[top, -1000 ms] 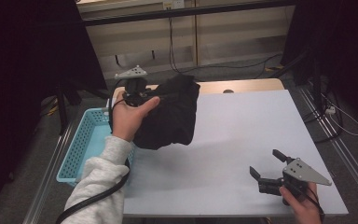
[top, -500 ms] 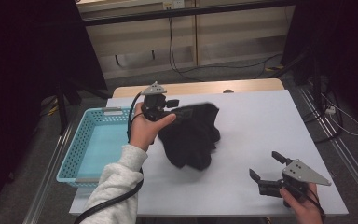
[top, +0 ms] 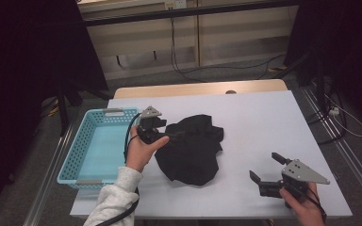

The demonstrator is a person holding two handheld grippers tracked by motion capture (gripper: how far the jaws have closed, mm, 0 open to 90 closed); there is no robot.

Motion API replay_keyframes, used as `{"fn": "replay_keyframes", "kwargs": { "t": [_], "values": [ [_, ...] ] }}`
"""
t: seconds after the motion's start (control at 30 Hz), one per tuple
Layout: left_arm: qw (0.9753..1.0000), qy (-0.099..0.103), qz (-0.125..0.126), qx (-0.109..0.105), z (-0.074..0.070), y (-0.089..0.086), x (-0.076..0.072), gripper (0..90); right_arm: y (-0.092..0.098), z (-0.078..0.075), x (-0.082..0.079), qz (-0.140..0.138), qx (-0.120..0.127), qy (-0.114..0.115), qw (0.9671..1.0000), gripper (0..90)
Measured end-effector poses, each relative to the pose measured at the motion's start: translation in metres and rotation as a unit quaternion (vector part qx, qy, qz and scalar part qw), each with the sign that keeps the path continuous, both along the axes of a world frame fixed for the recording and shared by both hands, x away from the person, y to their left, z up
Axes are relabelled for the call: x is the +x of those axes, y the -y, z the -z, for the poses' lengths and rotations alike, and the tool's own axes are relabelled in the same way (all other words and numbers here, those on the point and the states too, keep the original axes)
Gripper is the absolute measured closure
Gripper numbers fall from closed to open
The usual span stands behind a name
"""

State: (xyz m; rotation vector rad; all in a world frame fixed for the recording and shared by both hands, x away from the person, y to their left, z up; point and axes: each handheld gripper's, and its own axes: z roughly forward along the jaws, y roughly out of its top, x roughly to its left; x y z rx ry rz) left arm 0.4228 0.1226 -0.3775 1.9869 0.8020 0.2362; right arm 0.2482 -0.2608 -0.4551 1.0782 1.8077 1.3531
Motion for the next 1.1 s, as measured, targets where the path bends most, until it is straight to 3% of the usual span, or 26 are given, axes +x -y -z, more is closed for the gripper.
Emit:
{"fn": "replay_keyframes", "kwargs": {
  "t": [0.33, 0.43, 0.53, 0.63, 0.7, 0.87, 0.97, 1.1],
  "values": [
    [0.9999, -0.001, -0.004, 0.014, 0.019, -0.002, -0.016, 5.9, -0.003, 0.0, 0.003, -0.007, 0.001, -0.001, 1.0, 1.7],
    [0.9997, 0.01, -0.004, 0.024, 0.025, -0.002, -0.023, 5.5, -0.006, -0.001, 0.004, -0.011, -0.001, 0.001, 0.9999, 1.7],
    [0.9997, 0.003, -0.011, 0.021, 0.03, -0.001, -0.028, 5.4, -0.007, 0.0, 0.005, -0.017, -0.003, -0.002, 0.9998, 1.7],
    [0.9998, -0.005, -0.004, 0.019, 0.033, 0.001, -0.031, 5.3, -0.007, -0.001, 0.006, -0.016, 0.006, -0.005, 0.9999, 1.6],
    [0.9997, 0.003, -0.001, 0.023, 0.034, 0.002, -0.032, 5.3, -0.008, -0.001, 0.008, -0.016, 0.012, -0.004, 0.9998, 1.6],
    [0.9999, -0.001, -0.006, 0.014, 0.04, 0.0, -0.034, 5.3, -0.01, 0.0, 0.01, -0.02, 0.007, -0.008, 0.9997, 1.7],
    [0.9994, 0.008, 0.009, 0.032, 0.045, 0.001, -0.036, 6.2, -0.011, 0.001, 0.01, -0.023, 0.002, -0.008, 0.9997, 1.8],
    [0.9992, 0.01, 0.015, 0.036, 0.043, 0.004, -0.039, 7.1, -0.012, 0.001, 0.011, -0.021, 0.002, -0.009, 0.9997, 1.7]
  ]
}}
